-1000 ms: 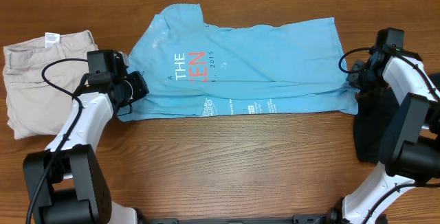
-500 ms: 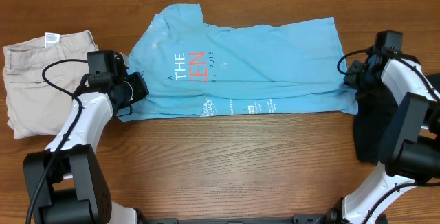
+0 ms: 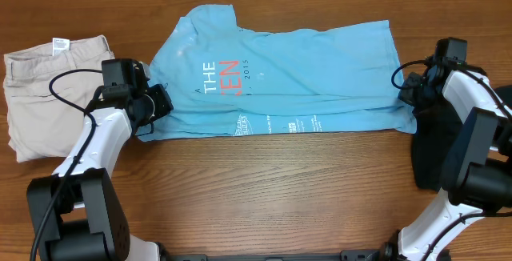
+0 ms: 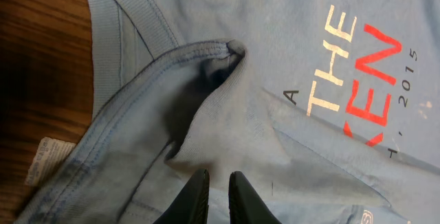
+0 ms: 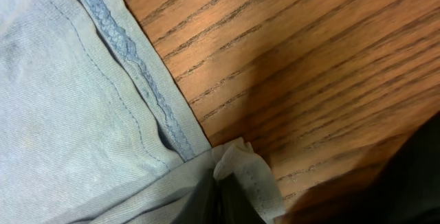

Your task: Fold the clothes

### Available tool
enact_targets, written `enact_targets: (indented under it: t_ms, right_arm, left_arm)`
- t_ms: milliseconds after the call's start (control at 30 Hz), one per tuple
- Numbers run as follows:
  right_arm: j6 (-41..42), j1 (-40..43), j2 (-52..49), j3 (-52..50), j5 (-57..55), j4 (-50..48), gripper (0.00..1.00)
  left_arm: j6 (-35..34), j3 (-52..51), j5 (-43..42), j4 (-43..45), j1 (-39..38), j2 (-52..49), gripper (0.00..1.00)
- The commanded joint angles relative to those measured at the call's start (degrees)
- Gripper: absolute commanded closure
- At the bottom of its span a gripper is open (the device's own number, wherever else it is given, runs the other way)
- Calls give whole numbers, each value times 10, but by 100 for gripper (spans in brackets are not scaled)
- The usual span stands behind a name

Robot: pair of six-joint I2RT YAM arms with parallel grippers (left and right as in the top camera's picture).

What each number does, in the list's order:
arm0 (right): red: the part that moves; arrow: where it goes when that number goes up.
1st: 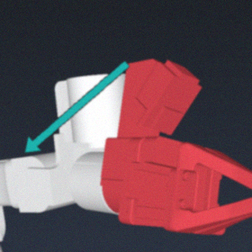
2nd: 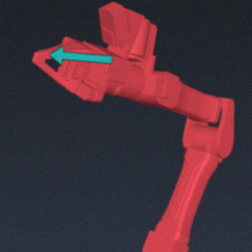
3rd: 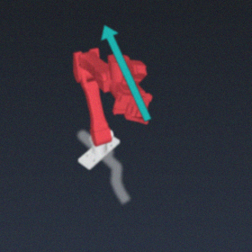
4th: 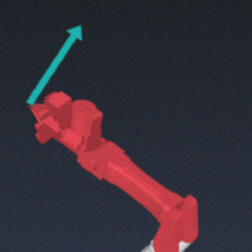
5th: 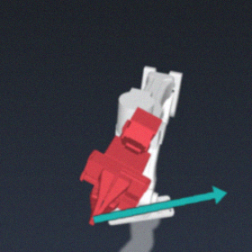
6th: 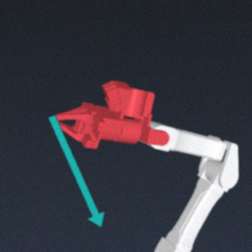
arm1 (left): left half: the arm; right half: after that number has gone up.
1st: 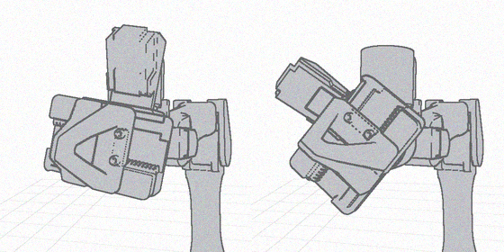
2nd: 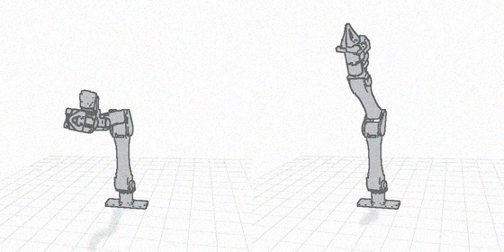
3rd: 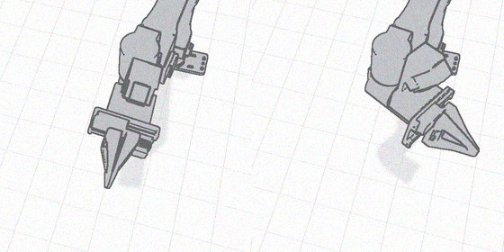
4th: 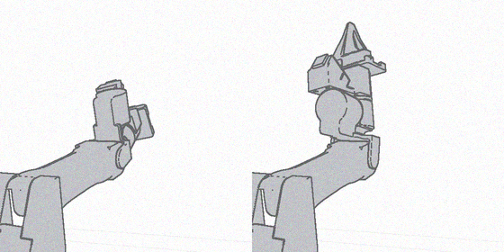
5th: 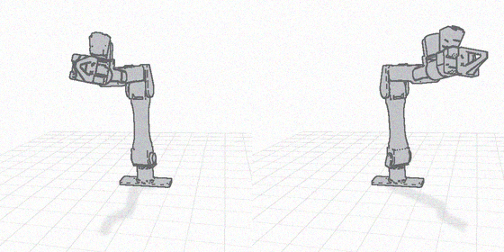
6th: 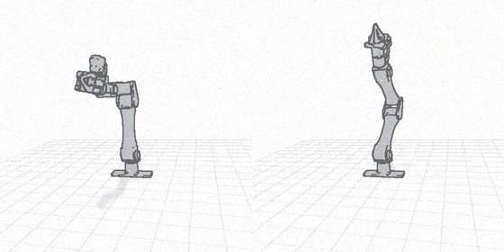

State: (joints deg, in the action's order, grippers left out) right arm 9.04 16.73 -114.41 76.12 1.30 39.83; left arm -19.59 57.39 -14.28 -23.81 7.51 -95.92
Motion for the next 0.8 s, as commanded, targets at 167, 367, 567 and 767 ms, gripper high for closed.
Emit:
enact_targets:
  t_ms: [167,367,567,767]
  right_arm:
    - [2,-2,24,50,21,-20,96]
    - [7,-2,24,50,21,-47,96]
    - [6,-3,22,50,56,-68,96]
    - [6,-7,10,50,59,-70,96]
  left_arm:
    - [-8,13,3,1,-2,-4,85]
    - [-8,13,3,0,-2,-4,86]
    - [-8,13,3,1,-2,-4,85]
    - [-8,13,10,4,-2,-4,85]
